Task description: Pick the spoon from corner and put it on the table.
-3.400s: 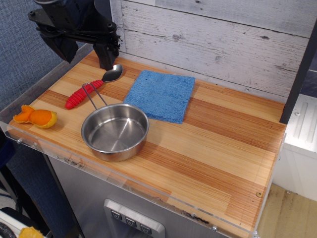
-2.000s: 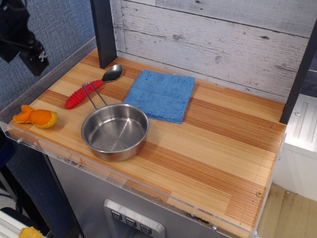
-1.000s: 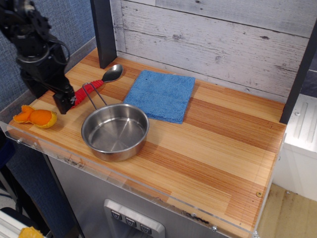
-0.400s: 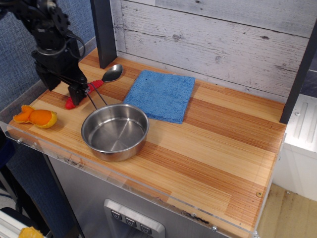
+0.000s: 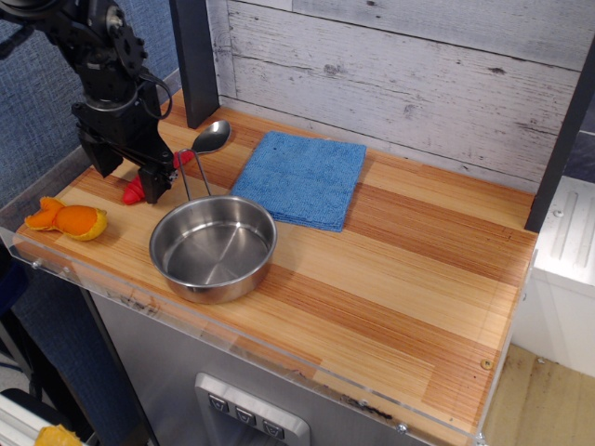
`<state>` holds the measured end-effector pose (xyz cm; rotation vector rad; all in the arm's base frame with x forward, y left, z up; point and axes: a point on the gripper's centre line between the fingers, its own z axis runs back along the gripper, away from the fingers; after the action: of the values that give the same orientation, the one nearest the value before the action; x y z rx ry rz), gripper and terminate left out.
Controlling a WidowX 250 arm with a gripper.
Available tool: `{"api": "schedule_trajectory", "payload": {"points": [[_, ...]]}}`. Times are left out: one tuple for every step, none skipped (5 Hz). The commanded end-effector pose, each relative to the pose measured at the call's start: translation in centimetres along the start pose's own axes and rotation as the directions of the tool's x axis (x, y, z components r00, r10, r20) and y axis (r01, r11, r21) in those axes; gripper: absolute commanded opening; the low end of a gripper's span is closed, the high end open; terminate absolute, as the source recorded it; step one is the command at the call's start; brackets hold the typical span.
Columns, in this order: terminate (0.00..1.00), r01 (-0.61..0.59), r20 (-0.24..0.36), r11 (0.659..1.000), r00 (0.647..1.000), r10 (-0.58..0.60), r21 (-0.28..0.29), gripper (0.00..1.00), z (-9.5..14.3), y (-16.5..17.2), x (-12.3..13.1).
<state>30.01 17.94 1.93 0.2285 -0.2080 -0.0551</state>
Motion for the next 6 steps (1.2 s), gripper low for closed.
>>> {"api": "schedule_trajectory", "payload": {"points": [[0.00, -0.018, 0.058, 1.000, 0.998, 0.017, 0.017, 0.00, 1.0, 0.8, 2.0], [0.00, -0.029, 0.072, 1.000, 0.997, 0.028, 0.010, 0.00, 1.2, 0.9, 1.8], [0.00, -0.025, 0.077, 1.000, 0.997, 0.024, 0.010, 0.00, 1.4, 1.0, 1.5], [0.00, -0.039, 0.100, 0.999, 0.994, 0.039, -0.004, 0.00, 2.4, 1.4, 1.6], [0.00, -0.080, 0.131, 0.997, 0.988, 0.080, -0.010, 0.00, 4.4, 2.5, 1.7], [0.00, -0.112, 0.166, 0.994, 0.980, 0.114, -0.022, 0.00, 6.5, 3.4, 1.7]]}}
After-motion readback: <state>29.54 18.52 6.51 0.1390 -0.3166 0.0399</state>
